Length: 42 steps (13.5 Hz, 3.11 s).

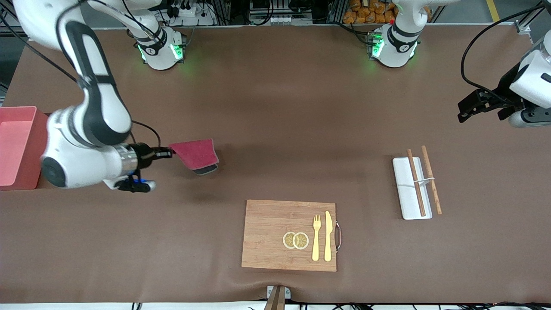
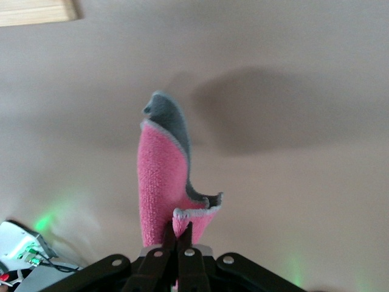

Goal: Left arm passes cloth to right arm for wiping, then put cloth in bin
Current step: 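Move the cloth over the pink bin with the right gripper, then open the right gripper to drop the cloth into the pink bin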

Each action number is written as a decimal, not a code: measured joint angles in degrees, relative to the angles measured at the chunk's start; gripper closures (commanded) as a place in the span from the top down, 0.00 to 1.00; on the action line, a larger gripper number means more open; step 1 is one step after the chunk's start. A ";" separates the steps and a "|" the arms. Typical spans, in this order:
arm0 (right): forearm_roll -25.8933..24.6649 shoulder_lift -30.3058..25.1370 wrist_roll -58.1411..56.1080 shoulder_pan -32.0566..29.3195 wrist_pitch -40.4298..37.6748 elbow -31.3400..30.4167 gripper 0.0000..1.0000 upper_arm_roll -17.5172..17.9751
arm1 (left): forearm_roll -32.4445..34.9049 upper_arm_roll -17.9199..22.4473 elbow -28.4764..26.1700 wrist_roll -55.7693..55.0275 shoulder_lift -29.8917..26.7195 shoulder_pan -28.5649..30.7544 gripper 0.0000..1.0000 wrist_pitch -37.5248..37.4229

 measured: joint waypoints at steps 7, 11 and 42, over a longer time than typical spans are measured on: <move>-3.93 -12.49 -6.08 -13.36 -12.91 1.38 0.00 -1.85 | 0.00 0.00 -0.13 0.00 -0.12 -0.32 1.00 -0.13; -12.71 -12.29 -21.17 -24.22 -14.51 3.41 0.00 -2.09 | 0.00 0.02 -0.12 0.00 -0.25 -0.39 1.00 -0.13; -34.77 -1.31 -47.07 -37.78 5.09 12.75 1.00 2.84 | 0.00 0.10 -0.38 0.00 -1.39 -0.62 1.00 -1.04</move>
